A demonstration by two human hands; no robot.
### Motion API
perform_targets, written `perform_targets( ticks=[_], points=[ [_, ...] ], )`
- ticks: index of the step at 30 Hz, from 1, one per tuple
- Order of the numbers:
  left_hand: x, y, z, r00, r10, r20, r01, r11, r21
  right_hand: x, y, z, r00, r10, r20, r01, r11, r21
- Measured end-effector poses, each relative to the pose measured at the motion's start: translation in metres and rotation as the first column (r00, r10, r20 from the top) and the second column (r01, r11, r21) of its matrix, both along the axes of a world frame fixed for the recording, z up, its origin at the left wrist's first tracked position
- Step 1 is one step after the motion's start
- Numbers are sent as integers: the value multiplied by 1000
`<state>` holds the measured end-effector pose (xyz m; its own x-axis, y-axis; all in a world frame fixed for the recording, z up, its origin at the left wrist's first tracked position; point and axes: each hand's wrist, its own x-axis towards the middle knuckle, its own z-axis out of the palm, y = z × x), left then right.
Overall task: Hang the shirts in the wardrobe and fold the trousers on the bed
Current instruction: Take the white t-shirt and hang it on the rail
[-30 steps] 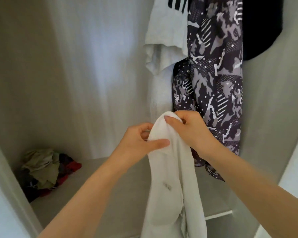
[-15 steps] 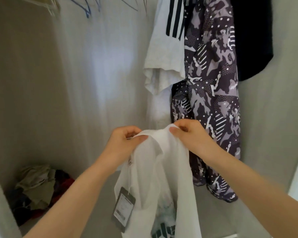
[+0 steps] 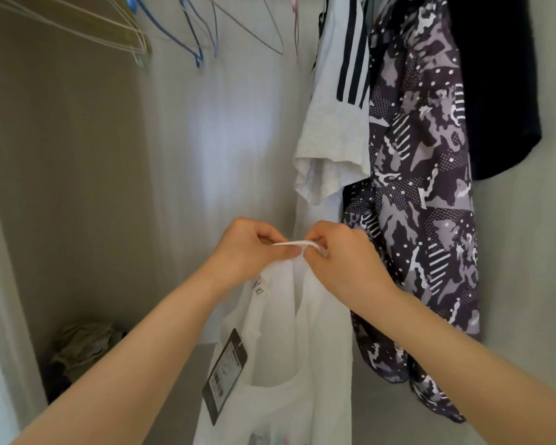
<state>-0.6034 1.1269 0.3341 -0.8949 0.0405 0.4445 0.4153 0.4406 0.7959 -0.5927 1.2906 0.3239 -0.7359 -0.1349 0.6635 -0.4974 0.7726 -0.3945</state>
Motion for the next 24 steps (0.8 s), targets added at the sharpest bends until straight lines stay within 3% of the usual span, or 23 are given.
perform_targets(
  ticks=[3, 9, 15, 18, 20, 22, 24],
  points=[
    [3, -11, -2, 998, -31, 63, 31, 1000, 1, -7, 1, 11, 999, 26, -26, -27, 998, -51],
    [-2, -46, -17, 987, 58, 151, -39, 991, -125, -13, 10, 33, 990, 23, -136, -36, 995, -91],
    [-5, -83, -22, 953, 235, 193, -174, 941, -290, -6, 18, 64, 957, -8, -290, -27, 993, -116],
    [-2, -94, -11, 891, 424, 161, -344, 863, -370, -3, 20, 75, 943, -32, -330, 9, 998, -69],
    [2, -98, -3, 882, 433, 187, -381, 888, -259, -1, 22, 76, 938, -45, -345, 32, 999, -43],
    [6, -97, 6, 907, 344, 242, -354, 935, -6, 0, 23, 75, 936, -75, -344, 76, 997, -10],
    [10, -91, 16, 928, 263, 265, -328, 913, 244, -3, 24, 69, 939, -100, -329, 123, 991, 49]
  ],
)
